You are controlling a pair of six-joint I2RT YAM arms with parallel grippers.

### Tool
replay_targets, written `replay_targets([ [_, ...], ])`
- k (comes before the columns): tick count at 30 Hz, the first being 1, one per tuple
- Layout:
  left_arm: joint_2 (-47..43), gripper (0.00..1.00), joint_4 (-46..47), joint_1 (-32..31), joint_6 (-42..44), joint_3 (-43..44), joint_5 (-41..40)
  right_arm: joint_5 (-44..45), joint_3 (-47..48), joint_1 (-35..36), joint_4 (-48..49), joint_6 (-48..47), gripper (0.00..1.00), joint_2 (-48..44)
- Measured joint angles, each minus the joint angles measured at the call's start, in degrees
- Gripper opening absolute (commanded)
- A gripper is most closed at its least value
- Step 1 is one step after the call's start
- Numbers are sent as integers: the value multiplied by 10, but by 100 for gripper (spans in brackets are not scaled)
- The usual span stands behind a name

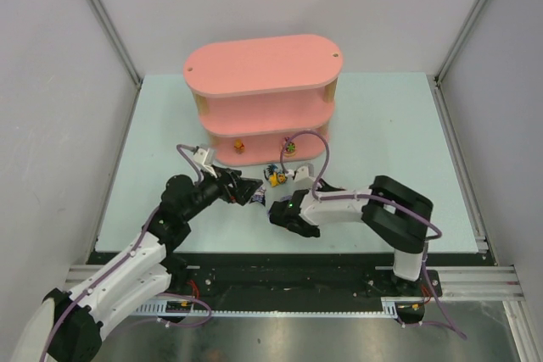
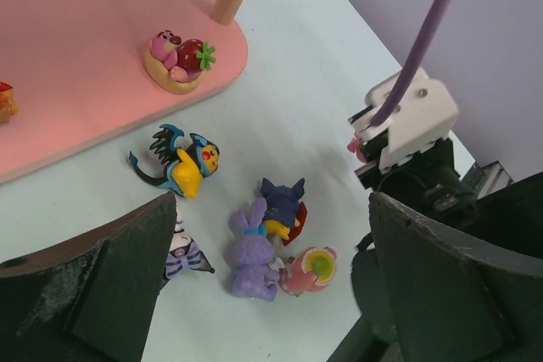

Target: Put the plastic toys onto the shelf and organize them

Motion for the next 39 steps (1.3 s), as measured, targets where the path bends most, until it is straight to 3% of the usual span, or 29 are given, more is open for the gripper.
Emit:
replay_targets([
  [7,-4,100,-2,0,0,0,-10,32,74,28,-145,178,0,139],
  [13,-10,100,-3,0,0,0,-10,35,111,68,-183,252,0,172],
  [28,-33,100,-18,0,0,0,-14,18,137,98,-196,220,4,189],
  [35,-33,100,-21,0,0,0,-15,2,137,104,-188,190,13,191],
  [38,-33,100,-21,0,0,0,-15,-9,138,107,-175,178,20,194],
  [39,-33,100,-21,0,0,0,-15,-11,138,108,-172,175,27,195],
])
